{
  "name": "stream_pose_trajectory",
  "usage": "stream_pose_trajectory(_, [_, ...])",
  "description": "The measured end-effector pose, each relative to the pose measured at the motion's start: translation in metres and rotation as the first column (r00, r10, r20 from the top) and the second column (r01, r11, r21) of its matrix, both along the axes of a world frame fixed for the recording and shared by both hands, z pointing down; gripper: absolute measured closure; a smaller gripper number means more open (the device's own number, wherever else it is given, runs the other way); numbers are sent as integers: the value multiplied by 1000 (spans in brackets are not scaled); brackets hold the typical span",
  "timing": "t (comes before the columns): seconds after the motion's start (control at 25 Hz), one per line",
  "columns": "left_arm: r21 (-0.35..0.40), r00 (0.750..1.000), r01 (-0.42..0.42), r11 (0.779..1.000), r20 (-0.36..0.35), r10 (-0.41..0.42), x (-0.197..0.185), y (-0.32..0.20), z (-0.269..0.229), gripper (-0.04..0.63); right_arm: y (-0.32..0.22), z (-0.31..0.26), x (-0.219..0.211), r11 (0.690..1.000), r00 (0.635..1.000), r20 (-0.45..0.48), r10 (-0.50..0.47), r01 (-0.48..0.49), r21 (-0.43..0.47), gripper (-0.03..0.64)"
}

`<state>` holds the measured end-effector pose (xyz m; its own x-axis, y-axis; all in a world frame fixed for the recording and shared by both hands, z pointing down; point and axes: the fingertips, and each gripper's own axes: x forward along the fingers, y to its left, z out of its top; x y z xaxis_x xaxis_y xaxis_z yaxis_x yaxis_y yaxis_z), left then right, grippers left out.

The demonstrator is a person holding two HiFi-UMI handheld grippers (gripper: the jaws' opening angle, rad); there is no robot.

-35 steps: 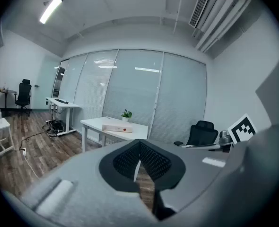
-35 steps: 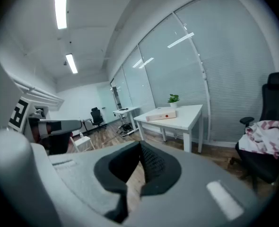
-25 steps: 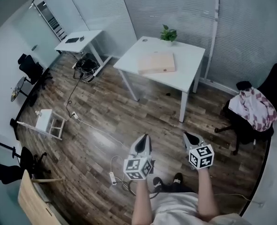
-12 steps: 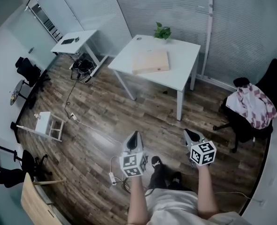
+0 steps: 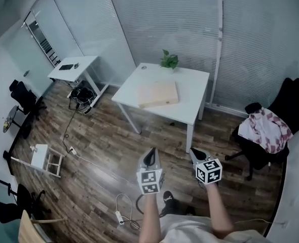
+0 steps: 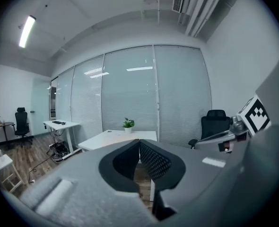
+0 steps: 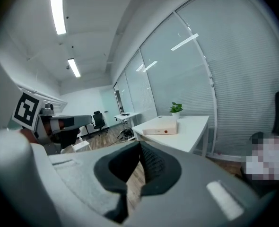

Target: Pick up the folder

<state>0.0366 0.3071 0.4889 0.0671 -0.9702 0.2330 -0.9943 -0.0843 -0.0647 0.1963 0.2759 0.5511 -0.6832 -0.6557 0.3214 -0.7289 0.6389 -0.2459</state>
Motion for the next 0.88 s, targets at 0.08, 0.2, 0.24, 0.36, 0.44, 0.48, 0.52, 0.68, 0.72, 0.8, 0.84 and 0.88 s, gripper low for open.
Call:
stream_pose_trajectory(0.08, [6, 1000, -11, 1000, -6, 11, -10, -15, -4, 588, -12, -9, -17, 1000, 1000, -3, 2, -2, 13, 615])
stream_pose_trajectory(0.2, [19, 1000, -15, 1000, -20, 15, -30, -36, -10, 588, -29, -16, -44, 1000, 1000, -15, -11, 11, 27, 615])
stream_pose_trajectory(0.24, [22, 1000, -15, 1000, -23, 16, -35, -43, -12, 588, -35, -16, -52, 999, 1000, -17, -15, 16, 28, 615])
stream_pose_trajectory(0.36, [24, 999, -19, 1000, -28, 20, -49, -62, -12, 588, -52, -14, -67, 1000, 1000, -17, -13, 13, 24, 615])
stream_pose_trajectory(0.44, [24, 999, -23, 999, -39, 24, -59, -73, -10, 588, -62, -14, -77, 1000, 1000, -19, -6, 6, 22, 615])
stream_pose_trajectory(0.48, [23, 999, -25, 999, -46, 26, -66, -78, -9, 588, -66, -14, -82, 1000, 1000, -23, -5, 6, 22, 615])
stream_pose_trajectory(0.52, [23, 998, -27, 999, -53, 28, -71, -83, -7, 588, -70, -14, -88, 1000, 1000, -28, -8, 9, 23, 615])
stream_pose_trajectory(0.68, [21, 997, -44, 999, -66, 45, -89, -102, -2, 588, -90, -15, -107, 999, 999, -49, -18, 20, 30, 615])
stream_pose_trajectory(0.72, [20, 997, -49, 999, -67, 50, -93, -106, -1, 588, -96, -15, -109, 999, 999, -51, -10, 12, 31, 615])
stream_pose_trajectory(0.8, [14, 996, -54, 998, -71, 54, -103, -110, 2, 588, -107, -14, -110, 1000, 999, -52, 12, -11, 28, 615])
stream_pose_trajectory(0.84, [8, 996, -52, 999, -76, 53, -109, -111, 4, 588, -111, -13, -110, 999, 998, -54, 23, -22, 26, 615])
stream_pose_trajectory(0.88, [5, 995, -48, 999, -82, 49, -117, -112, 7, 588, -114, -13, -111, 999, 998, -58, 30, -28, 26, 615])
